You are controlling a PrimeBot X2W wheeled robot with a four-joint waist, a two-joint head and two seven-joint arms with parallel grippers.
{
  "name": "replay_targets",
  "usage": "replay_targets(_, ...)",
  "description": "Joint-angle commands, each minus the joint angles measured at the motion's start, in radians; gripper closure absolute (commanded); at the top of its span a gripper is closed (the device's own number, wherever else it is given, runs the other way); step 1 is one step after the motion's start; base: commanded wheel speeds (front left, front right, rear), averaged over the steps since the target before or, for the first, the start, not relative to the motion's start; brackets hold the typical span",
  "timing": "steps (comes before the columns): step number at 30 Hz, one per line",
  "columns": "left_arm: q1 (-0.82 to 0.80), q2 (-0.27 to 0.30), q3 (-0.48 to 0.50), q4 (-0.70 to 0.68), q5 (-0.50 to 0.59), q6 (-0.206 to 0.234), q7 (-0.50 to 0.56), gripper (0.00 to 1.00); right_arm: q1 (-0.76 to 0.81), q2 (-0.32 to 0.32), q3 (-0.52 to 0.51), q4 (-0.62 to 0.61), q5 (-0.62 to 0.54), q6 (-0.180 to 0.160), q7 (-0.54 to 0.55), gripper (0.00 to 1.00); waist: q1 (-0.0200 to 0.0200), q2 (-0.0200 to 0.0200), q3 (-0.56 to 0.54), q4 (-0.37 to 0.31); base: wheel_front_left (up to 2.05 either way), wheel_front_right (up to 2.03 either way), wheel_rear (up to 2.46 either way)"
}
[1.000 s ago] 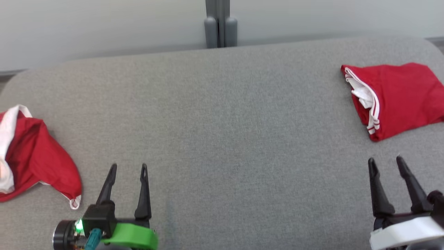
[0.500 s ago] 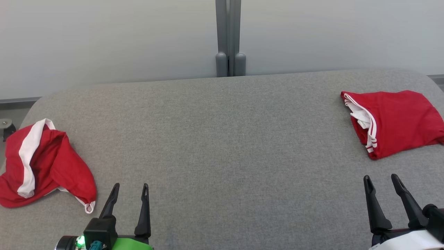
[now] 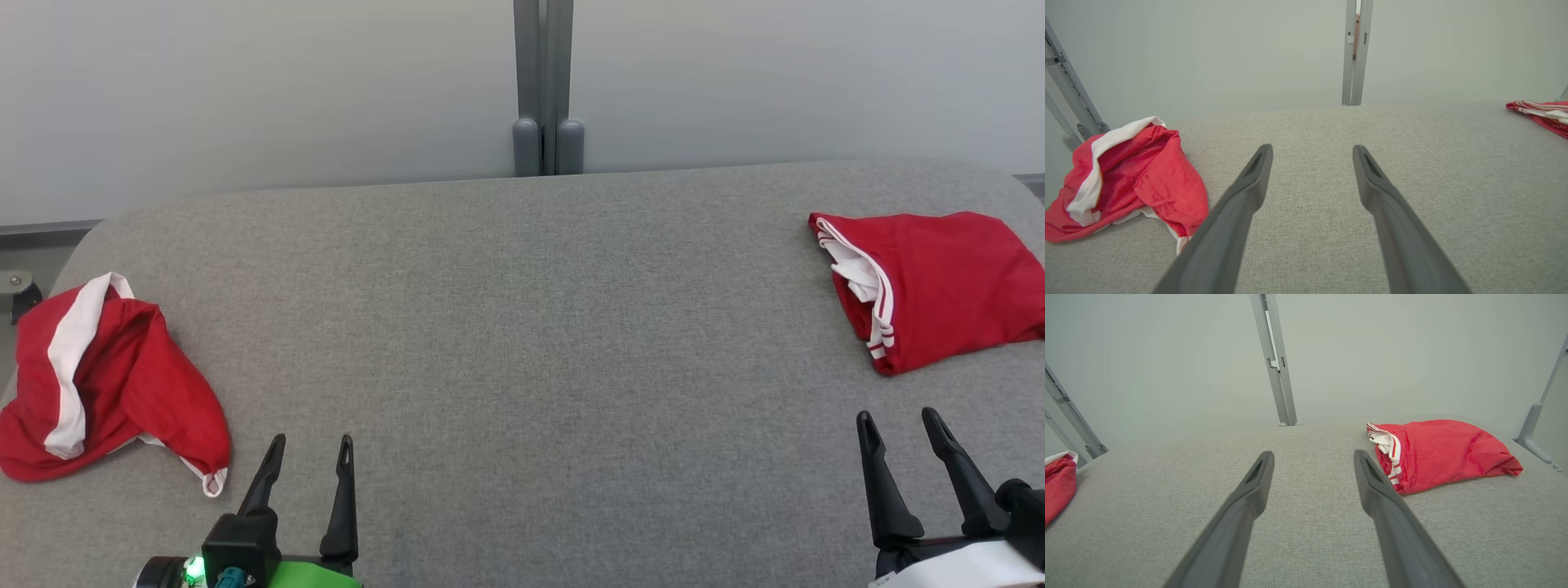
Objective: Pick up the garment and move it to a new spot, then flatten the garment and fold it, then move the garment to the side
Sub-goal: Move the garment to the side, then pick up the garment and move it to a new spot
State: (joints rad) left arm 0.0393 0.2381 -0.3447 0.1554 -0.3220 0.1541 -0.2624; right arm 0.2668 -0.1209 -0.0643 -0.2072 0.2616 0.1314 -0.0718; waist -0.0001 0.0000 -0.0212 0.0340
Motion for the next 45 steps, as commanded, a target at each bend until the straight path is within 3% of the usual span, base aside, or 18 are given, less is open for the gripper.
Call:
replay_targets(1,-0.009,0.005,0.001,0.000,0.003,0.003,-0.003,0.00,0.008,-0.003,-0.003,-0.007,-0.003,-0.001,-0.002,0.00,0.0001,0.0000,0.002,0.003,0.00,0.00,0.00)
replay_targets(7,-0.044,-0.005,0.006,-0.007,0.012,0.005,-0.003,0.00,-0.004,-0.011,0.002,-0.036,-0.010,-0.001,0.009,0.00,0.0001,0.0000,0.019,0.058,0.00,0.00,0.00)
replay_targets(20,-0.124,-0.053,0.089,-0.026,0.033,-0.007,-0.002,0.00,-0.068,-0.050,0.049,-0.108,0.003,-0.001,0.052,0.00,0.0001,0.0000,0.100,0.315,0.00,0.00,0.00)
replay_targets(26,-0.119,-0.078,0.131,-0.022,0.050,-0.023,-0.002,0.00,-0.089,-0.069,0.065,-0.121,0.007,-0.001,0.063,0.00,0.0001,0.0000,0.116,0.389,0.00,0.00,0.00)
replay_targets(32,-0.120,-0.103,0.163,-0.016,0.065,-0.047,-0.002,0.00,-0.098,-0.075,0.069,-0.128,0.004,-0.001,0.069,0.00,0.0001,0.0000,0.132,0.417,0.00,0.00,0.00)
replay_targets(38,-0.152,-0.130,0.177,0.003,0.074,-0.074,-0.002,0.00,-0.122,-0.091,0.076,-0.145,0.004,-0.001,0.081,0.00,0.0001,0.0000,0.180,0.402,0.00,0.00,0.00)
replay_targets(45,-0.315,-0.171,0.122,0.173,0.043,-0.109,0.007,0.00,-0.188,-0.133,0.059,-0.187,0.008,-0.001,0.114,0.00,0.0001,0.0000,0.312,0.358,0.00,0.00,0.00)
